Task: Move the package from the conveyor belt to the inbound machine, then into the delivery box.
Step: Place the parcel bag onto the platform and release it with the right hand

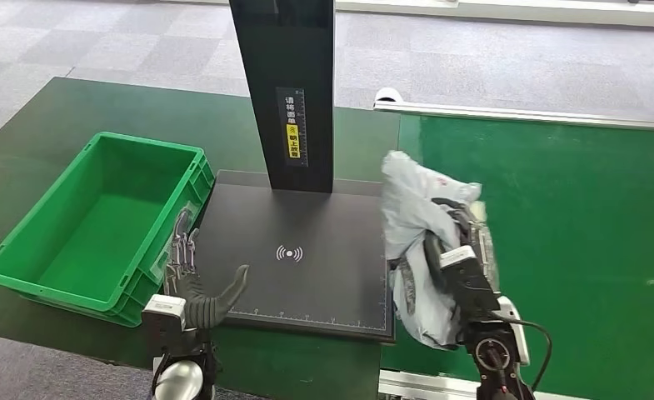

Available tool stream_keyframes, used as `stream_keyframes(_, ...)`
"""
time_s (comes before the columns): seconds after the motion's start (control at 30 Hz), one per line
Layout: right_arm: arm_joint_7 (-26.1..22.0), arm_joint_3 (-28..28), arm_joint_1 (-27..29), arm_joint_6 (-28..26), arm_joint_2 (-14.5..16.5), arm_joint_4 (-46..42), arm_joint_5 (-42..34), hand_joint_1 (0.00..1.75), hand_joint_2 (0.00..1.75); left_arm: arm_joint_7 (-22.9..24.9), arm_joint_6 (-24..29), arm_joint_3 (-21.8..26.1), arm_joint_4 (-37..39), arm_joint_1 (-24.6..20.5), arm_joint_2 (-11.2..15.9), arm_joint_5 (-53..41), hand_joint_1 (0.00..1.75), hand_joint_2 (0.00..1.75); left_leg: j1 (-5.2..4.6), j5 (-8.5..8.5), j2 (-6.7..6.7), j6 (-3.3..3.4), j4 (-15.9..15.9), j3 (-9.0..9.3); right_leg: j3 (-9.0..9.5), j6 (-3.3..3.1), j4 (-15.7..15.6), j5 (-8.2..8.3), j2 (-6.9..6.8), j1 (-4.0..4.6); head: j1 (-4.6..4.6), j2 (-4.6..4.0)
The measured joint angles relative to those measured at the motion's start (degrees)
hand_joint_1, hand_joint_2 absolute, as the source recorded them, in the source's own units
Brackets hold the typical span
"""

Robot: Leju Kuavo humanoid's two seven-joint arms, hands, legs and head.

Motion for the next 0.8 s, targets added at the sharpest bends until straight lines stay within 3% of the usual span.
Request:
stream_keyframes(0.27, 2.02, 11.24, -2.46, 3.19, 1.21, 8.14, 1.55, 1.75, 1.75, -0.01, 1.03, 1.51, 0.42, -1.56, 0.40, 0.38, 0.00, 1.75, 0.00, 0.01, -0.08, -0.01, 0.00, -0.13, -0.05, 0.01, 0.02, -0.03, -0.05, 0.00, 0.03, 0.00)
stream_keyframes(0.3, 2.33, 11.82, -2.69, 3.26, 1.24, 8.60, 1.68, 1.54, 1.75, 0.04, 1.20, 1.65, 0.42, -1.58, 0.46, 0.39, 0.00, 1.75, -0.01, 0.01, -0.08, -0.01, 0.00, -0.13, -0.05, 0.02, 0.01, -0.03, -0.05, -0.01, 0.03, 0.00)
stream_keyframes(0.4, 3.49, 13.32, -3.22, 3.63, 1.26, 9.64, 2.42, 0.23, 1.75, 0.23, 1.67, 2.04, 0.41, -1.54, 0.64, 0.39, 0.00, 1.75, -0.04, 0.00, -0.08, 0.00, 0.01, -0.13, -0.05, 0.02, -0.01, -0.03, -0.05, -0.03, 0.02, 0.00)
stream_keyframes(0.43, 4.01, 13.69, -3.31, 3.57, 1.28, 9.94, 2.72, 0.00, 1.75, 0.27, 1.73, 2.18, 0.40, -1.49, 0.71, 0.39, 0.00, 1.75, -0.04, 0.00, -0.08, 0.00, 0.01, -0.12, -0.05, 0.02, -0.01, -0.03, -0.05, -0.03, 0.02, 0.00)
stream_keyframes(0.8, 7.84, 14.15, -3.94, -0.36, 1.58, 11.96, 4.03, 0.00, 1.75, 0.83, 2.58, 3.40, -0.61, -0.14, 0.82, -0.07, 0.00, 1.75, -0.03, 0.00, -0.08, 0.00, 0.01, -0.08, -0.04, 0.02, -0.01, -0.03, -0.04, -0.02, 0.02, 0.00)
